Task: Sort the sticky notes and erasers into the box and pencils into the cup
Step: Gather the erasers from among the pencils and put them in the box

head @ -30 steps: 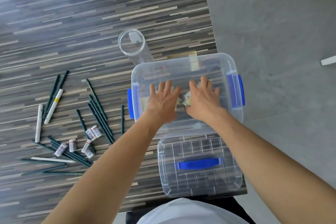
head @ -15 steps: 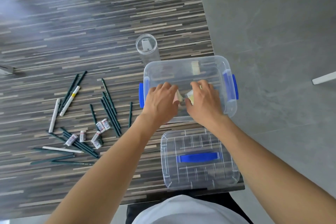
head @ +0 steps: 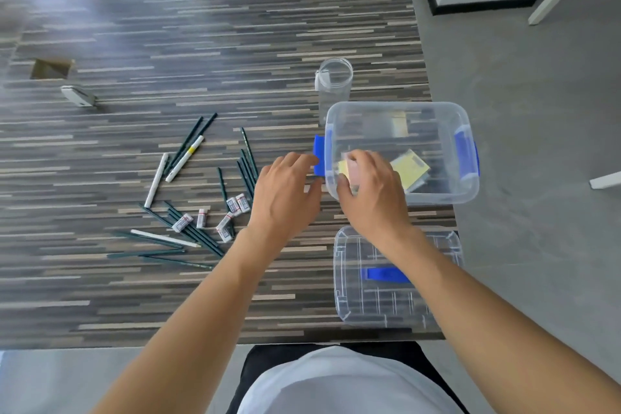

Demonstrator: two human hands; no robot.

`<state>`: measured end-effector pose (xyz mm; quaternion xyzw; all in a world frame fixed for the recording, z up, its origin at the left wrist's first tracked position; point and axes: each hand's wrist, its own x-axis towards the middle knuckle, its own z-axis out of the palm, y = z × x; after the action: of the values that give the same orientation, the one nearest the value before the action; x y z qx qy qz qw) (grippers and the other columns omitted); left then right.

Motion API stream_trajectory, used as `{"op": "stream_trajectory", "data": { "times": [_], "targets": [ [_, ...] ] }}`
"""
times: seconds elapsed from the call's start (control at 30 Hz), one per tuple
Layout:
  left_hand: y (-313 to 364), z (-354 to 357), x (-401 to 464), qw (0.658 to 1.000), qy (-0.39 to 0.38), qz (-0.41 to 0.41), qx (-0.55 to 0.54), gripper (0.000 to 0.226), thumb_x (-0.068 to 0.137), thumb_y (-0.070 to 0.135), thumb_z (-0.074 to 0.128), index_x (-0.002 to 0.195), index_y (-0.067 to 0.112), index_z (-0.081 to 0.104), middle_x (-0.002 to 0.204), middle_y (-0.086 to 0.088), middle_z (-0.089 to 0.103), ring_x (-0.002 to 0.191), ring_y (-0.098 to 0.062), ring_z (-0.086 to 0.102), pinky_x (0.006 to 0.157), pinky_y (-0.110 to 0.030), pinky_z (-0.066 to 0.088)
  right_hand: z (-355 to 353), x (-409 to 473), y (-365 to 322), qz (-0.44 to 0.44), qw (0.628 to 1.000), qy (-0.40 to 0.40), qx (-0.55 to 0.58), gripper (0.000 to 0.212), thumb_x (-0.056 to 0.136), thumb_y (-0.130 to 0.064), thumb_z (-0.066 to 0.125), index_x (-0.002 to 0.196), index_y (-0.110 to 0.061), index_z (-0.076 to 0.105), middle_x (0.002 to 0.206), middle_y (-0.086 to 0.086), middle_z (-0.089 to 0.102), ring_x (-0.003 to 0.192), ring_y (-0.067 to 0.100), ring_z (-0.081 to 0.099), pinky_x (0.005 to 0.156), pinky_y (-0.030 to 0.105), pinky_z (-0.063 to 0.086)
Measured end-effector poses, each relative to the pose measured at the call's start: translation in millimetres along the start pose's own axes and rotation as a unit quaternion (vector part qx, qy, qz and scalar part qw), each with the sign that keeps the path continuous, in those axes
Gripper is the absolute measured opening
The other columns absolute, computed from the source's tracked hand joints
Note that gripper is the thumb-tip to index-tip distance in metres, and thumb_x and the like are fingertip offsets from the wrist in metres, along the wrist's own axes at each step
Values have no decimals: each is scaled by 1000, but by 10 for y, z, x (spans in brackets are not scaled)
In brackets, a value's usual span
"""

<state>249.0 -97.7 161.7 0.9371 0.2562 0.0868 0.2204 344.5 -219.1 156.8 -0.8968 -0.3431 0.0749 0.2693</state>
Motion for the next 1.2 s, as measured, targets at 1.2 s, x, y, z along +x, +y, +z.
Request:
{"op": "stream_trajectory", "data": {
  "times": [1.2],
  "targets": [
    [-2924, -142, -688, 971, -146, -185, 42, 38, 90, 13, 59, 127, 13, 56, 119, -8, 60, 108, -30, 57, 84, -42, 49, 2077, 251, -1225, -38, 953, -265, -143, 47, 84, -6, 67, 127, -10, 49, 120, 8, 52, 98, 22, 54, 85, 35, 45]
  ]
}}
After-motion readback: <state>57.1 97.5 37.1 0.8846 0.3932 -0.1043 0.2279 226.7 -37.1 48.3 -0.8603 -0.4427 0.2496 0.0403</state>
